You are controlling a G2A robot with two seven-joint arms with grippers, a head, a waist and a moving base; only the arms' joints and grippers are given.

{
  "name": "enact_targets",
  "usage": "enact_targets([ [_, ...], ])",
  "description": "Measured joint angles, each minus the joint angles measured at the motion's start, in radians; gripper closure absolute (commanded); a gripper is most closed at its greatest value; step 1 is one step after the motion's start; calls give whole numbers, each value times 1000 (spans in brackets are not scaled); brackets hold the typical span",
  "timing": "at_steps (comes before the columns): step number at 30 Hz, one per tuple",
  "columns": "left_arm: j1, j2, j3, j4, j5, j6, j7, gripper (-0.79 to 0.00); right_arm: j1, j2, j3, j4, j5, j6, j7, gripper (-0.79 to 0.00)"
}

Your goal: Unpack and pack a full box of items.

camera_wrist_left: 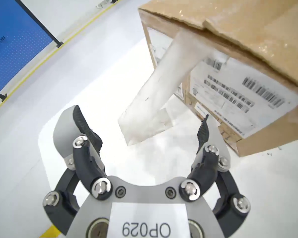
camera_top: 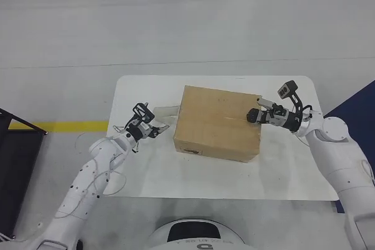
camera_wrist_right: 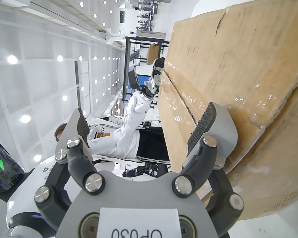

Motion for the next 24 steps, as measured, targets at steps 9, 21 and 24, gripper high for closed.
enact_targets([
  [9, -129, -67, 166, 142, -20, 220, 99, -785, 0, 0, 0, 0, 0, 0, 0, -785],
  [21, -151, -97, 163, 172, -45, 428, 305, -785, 0, 0, 0, 0, 0, 0, 0, -785],
  [24, -155, -101, 173, 134, -20, 441, 308, -785, 0, 0, 0, 0, 0, 0, 0, -785],
])
